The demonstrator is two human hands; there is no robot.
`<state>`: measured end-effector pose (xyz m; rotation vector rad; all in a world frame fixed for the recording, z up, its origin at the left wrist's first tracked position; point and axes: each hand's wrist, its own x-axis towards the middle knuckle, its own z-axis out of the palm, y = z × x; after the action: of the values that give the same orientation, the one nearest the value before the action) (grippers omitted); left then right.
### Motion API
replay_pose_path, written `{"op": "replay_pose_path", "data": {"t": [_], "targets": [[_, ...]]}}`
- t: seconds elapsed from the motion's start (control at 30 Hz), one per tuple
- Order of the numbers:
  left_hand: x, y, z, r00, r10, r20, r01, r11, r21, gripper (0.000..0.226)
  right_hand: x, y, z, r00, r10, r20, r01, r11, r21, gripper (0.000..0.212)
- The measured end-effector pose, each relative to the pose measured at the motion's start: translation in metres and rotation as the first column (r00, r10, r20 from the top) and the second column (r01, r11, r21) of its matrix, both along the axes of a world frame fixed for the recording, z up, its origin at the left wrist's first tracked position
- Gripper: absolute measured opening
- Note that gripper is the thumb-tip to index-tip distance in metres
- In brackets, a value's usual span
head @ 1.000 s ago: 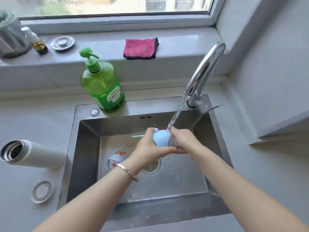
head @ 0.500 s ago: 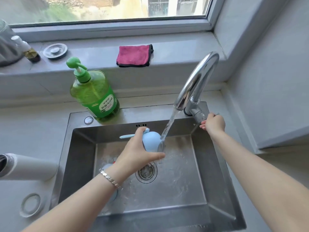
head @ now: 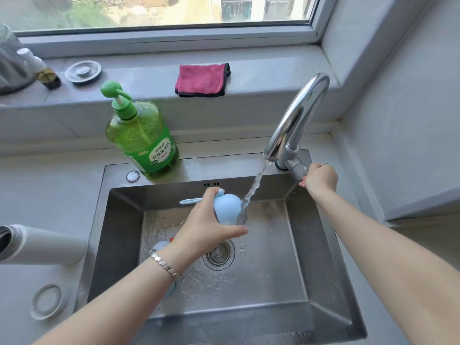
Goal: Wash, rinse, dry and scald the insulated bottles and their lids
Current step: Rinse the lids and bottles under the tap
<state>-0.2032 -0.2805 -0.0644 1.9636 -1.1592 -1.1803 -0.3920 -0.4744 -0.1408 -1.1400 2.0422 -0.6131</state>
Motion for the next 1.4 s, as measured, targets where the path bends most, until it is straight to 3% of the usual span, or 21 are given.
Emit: {"op": "replay_pose_path", "data": {"t": [0.17, 0.27, 0.33, 0.4, 0.5, 0.6, 0.73, 0.87, 1.0, 1.07, 1.23, 1.4], "targets": [[-0.001, -0.001, -0.003, 1.000, 0.016, -0.006, -0.016, 1.000, -0.002, 0.078, 0.009, 0.016, 0.014, 0.989, -0.051, 0.138, 0.033, 0.991, 0.132, 0.048], [-0.007, -0.003, -0.006, 1.000, 0.000, -0.019, 0.000, 1.000, -0.018, 0.084, 0.034, 0.065, 0.044, 0.917, 0.165, 0.362, -0.262, 0.936, 0.236, 0.042], [-0.014, -0.006, -0.011, 0.998, -0.037, -0.041, 0.036, 0.999, -0.037, 0.089, 0.057, 0.110, 0.060, 0.759, 0.350, 0.549, -0.494, 0.859, 0.136, 0.025], [-0.021, -0.008, -0.015, 0.996, -0.053, -0.070, 0.049, 0.997, -0.067, 0.086, 0.074, 0.136, 0.063, 0.715, 0.412, 0.565, -0.508, 0.861, 0.015, 0.015], [-0.023, -0.007, -0.015, 0.995, -0.093, 0.038, 0.097, 0.988, -0.119, 0.081, 0.086, 0.131, 0.066, 0.791, 0.284, 0.542, -0.407, 0.905, 0.120, 0.023], [-0.018, -0.006, -0.011, 0.977, -0.161, 0.138, 0.182, 0.971, -0.157, 0.082, 0.088, 0.119, 0.073, 0.750, 0.043, 0.660, -0.313, 0.902, 0.297, 0.024], [-0.012, -0.012, -0.008, 0.971, -0.228, 0.077, 0.232, 0.971, -0.055, 0.081, 0.080, 0.132, 0.068, 0.734, 0.267, 0.624, -0.385, 0.921, 0.059, 0.026], [-0.016, -0.021, -0.005, 0.986, -0.164, 0.002, 0.164, 0.986, 0.037, 0.062, 0.058, 0.142, 0.059, 0.646, 0.453, 0.615, -0.537, 0.842, -0.055, 0.016], [-0.023, -0.017, -0.008, 0.956, -0.232, 0.180, 0.240, 0.971, -0.022, 0.103, 0.043, 0.136, 0.061, 0.626, 0.296, 0.722, -0.469, 0.882, 0.045, 0.037], [-0.020, -0.013, -0.006, 0.964, -0.220, 0.150, 0.236, 0.967, -0.095, 0.112, 0.039, 0.133, 0.062, 0.563, 0.255, 0.786, -0.478, 0.876, 0.059, 0.038], [-0.010, 0.000, -0.009, 0.991, -0.095, 0.099, 0.118, 0.958, -0.261, 0.116, 0.042, 0.137, 0.057, 0.449, 0.092, 0.889, -0.466, 0.873, 0.145, 0.037], [-0.012, 0.003, -0.017, 0.998, -0.063, -0.003, 0.060, 0.960, -0.273, 0.114, 0.044, 0.140, 0.050, 0.401, 0.051, 0.915, -0.442, 0.885, 0.145, 0.040]]}}
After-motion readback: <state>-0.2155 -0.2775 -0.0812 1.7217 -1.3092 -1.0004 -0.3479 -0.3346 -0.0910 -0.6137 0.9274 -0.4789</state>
